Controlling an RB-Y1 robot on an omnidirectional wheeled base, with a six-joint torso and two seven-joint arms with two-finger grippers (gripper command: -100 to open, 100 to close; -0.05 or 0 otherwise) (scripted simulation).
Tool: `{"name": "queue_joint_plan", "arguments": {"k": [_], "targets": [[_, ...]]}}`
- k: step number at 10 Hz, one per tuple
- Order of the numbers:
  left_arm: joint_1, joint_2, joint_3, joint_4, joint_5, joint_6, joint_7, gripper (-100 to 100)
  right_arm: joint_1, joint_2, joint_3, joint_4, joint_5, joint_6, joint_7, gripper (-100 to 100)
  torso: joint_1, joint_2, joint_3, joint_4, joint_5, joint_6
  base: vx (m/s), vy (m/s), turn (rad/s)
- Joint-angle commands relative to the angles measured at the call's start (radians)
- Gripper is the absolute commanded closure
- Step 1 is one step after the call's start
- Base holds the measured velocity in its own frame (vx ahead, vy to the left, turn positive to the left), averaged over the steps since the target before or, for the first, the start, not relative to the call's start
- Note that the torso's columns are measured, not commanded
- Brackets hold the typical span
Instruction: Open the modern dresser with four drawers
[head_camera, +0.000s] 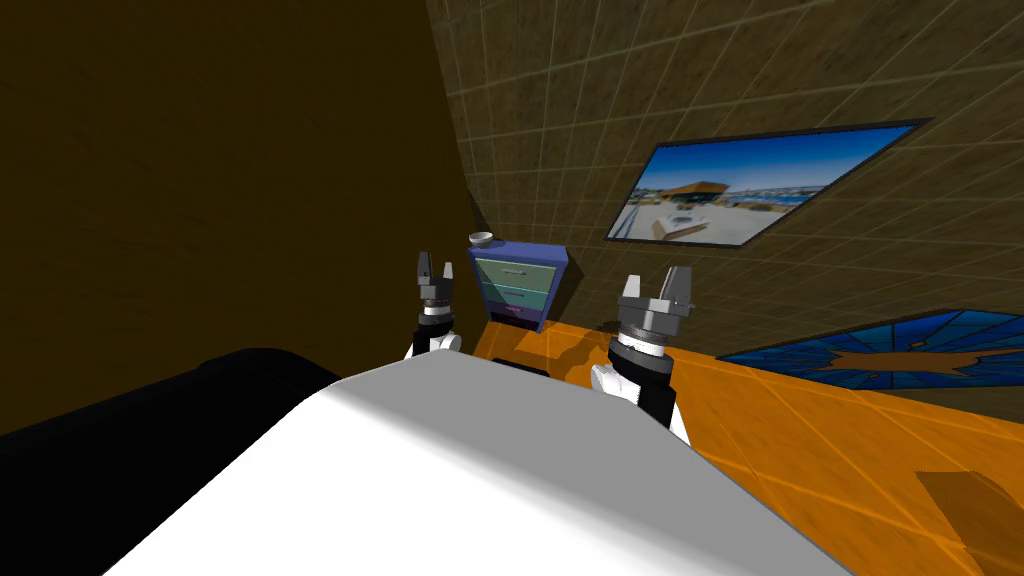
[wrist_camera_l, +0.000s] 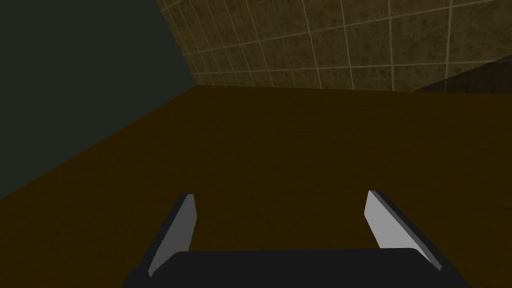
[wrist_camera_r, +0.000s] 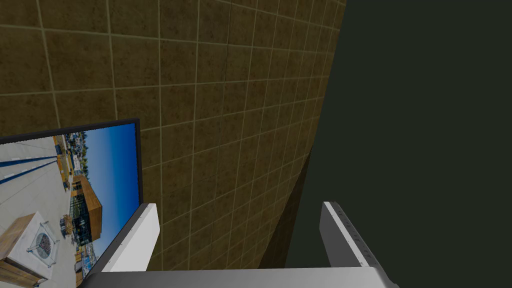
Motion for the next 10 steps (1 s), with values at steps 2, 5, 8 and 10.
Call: {"name": "queue_joint_plan", "arguments": {"k": [2, 5, 8, 10], "targets": [[0.0, 0.0, 0.0, 0.0, 0.0, 0.0, 0.0, 0, 0.0, 0.0, 0.0, 0.0, 0.0, 0.0, 0.0, 0, 0.0, 0.104, -0.209, 0.105, 0.0, 0.0, 0.0, 0.0, 0.0], [0.0, 0.0, 0.0, 0.0, 0.0, 0.0, 0.0, 0, 0.0, 0.0, 0.0, 0.0, 0.0, 0.0, 0.0, 0, 0.0, 0.322, -0.644, 0.322, 0.0, 0.0, 0.0, 0.0, 0.0], [0.0, 0.0, 0.0, 0.0, 0.0, 0.0, 0.0, 0, 0.0, 0.0, 0.0, 0.0, 0.0, 0.0, 0.0, 0, 0.0, 0.544, -1.087, 0.544, 0.0, 0.0, 0.0, 0.0, 0.0], [-0.017, 0.031, 0.0, 0.044, -0.004, -0.012, 0.0, -100, 0.0, 0.0, 0.0, 0.0, 0.0, 0.0, 0.0, 0, 0.0, 0.691, -1.382, 0.691, 0.0, 0.0, 0.014, -0.008, 0.002]]}}
